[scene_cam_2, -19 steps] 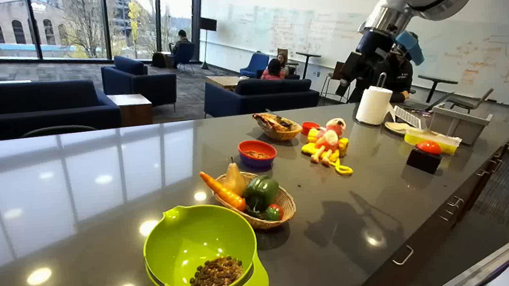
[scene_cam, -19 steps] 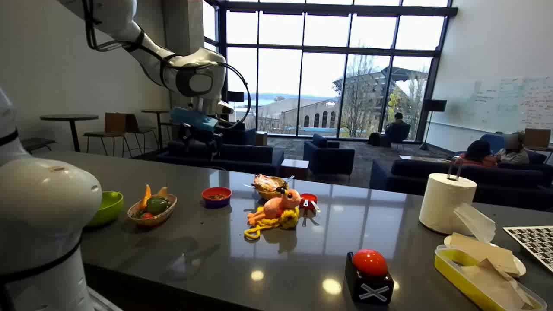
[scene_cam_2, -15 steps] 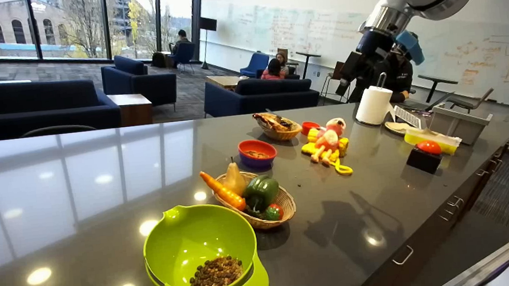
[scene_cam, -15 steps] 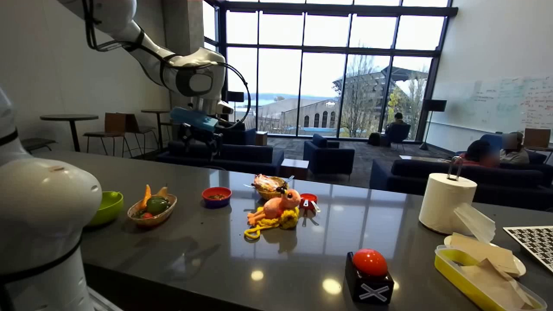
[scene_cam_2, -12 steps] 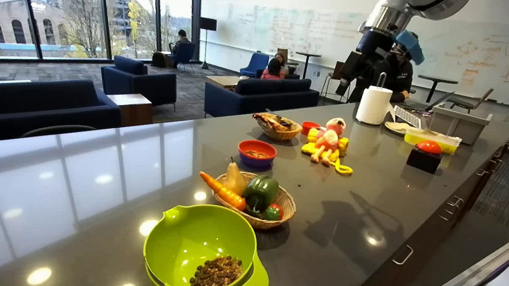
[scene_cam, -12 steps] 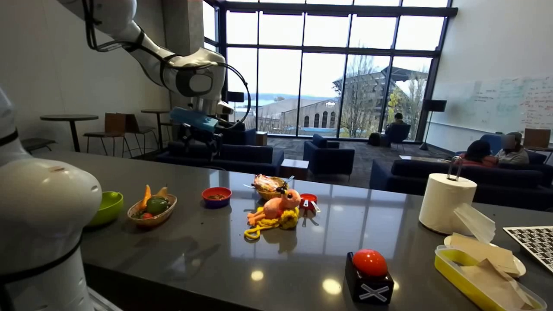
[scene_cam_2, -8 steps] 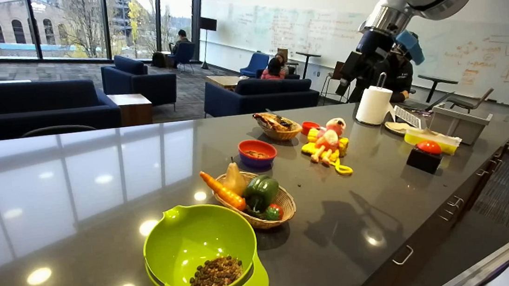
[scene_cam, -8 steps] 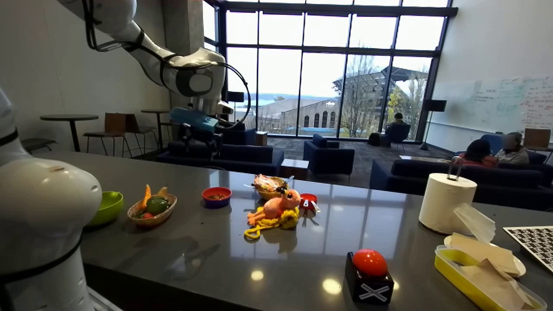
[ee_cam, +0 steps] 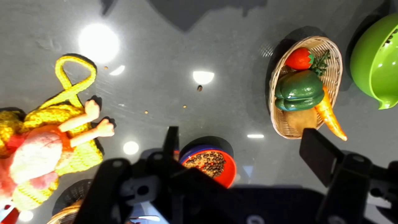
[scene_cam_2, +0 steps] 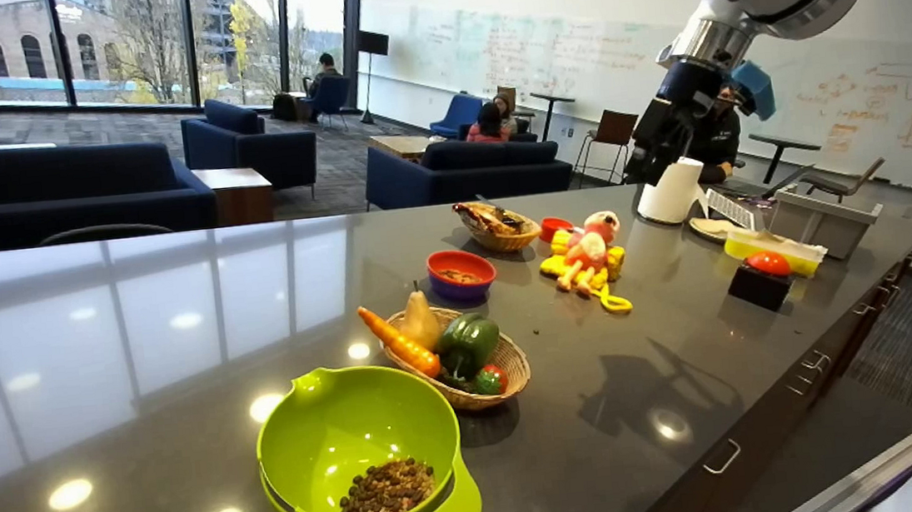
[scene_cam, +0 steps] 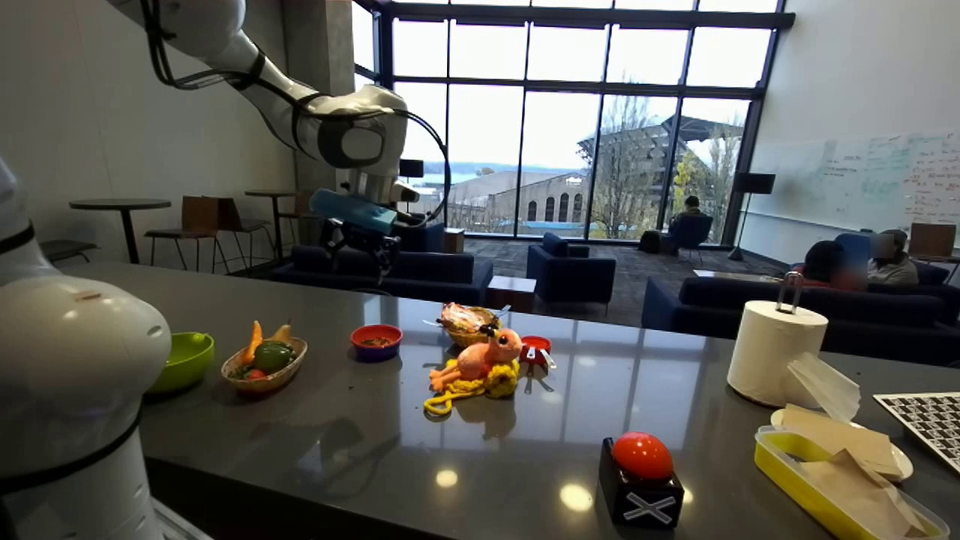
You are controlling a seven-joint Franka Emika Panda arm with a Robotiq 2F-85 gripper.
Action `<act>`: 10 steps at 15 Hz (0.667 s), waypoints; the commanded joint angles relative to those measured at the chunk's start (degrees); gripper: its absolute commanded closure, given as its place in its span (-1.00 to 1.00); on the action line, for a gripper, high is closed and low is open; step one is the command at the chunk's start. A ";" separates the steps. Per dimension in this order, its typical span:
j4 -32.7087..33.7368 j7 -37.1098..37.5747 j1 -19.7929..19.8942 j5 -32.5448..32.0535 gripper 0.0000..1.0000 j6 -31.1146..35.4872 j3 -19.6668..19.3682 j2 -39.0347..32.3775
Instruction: Press the big red button to the right
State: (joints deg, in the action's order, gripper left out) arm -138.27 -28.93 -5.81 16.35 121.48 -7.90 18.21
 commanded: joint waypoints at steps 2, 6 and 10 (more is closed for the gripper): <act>0.96 -4.76 4.40 -3.09 -1.00 -2.18 -2.70 0.18; 1.77 -8.82 7.56 -5.00 -1.00 -2.05 -5.46 -0.95; 3.14 -11.81 10.35 -5.78 -1.00 -1.52 -8.18 -2.47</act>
State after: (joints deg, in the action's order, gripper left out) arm -137.30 -38.21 2.76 11.31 120.55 -14.49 17.47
